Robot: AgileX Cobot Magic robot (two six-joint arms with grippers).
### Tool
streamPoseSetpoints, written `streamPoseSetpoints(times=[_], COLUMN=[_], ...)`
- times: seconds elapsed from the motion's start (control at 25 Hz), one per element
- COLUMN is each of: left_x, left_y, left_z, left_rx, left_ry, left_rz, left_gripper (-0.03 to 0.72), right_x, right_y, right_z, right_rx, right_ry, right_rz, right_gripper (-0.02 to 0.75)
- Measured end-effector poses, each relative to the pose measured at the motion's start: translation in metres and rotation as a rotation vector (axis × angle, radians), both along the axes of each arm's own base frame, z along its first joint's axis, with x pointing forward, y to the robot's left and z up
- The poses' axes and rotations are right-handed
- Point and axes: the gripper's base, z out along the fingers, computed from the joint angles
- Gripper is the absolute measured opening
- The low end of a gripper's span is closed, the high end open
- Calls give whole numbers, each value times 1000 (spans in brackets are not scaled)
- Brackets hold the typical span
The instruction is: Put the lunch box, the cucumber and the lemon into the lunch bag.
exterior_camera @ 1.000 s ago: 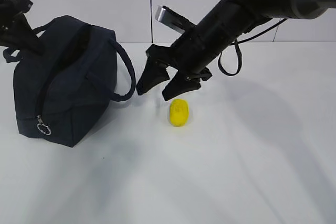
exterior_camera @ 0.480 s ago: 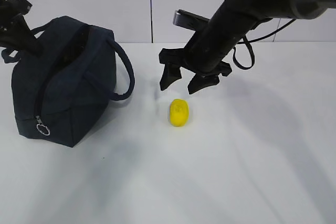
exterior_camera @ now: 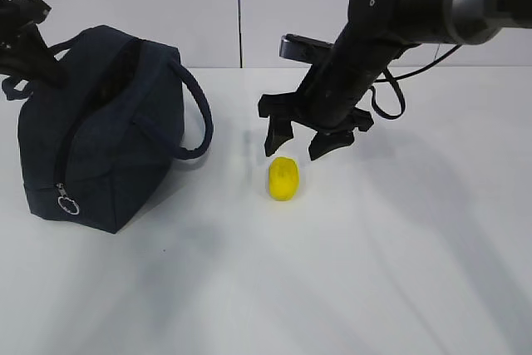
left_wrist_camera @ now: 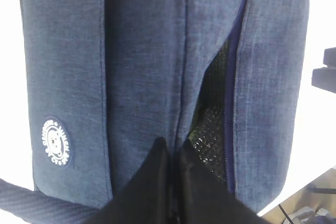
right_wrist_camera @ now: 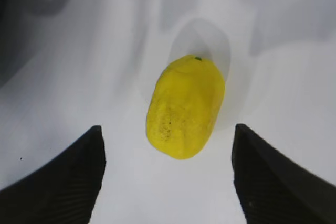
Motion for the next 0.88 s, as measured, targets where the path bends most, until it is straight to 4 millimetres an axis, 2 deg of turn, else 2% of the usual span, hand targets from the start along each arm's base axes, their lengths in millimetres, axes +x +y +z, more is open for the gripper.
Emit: streamPoseSetpoints(times=[0.28,0.88], left_x=[0,1], left_y=[0,1], left_z=[0,0], left_rx=[1,7], left_ry=[-2,-13], left_rz=[1,8], left_gripper=[-8,-8], right_x=[6,13], right_y=[2,6], right_z=[-29,-44], right_rx=[-9,10], right_ry=[34,26], right_rz=[-19,-43], right_gripper=[577,577])
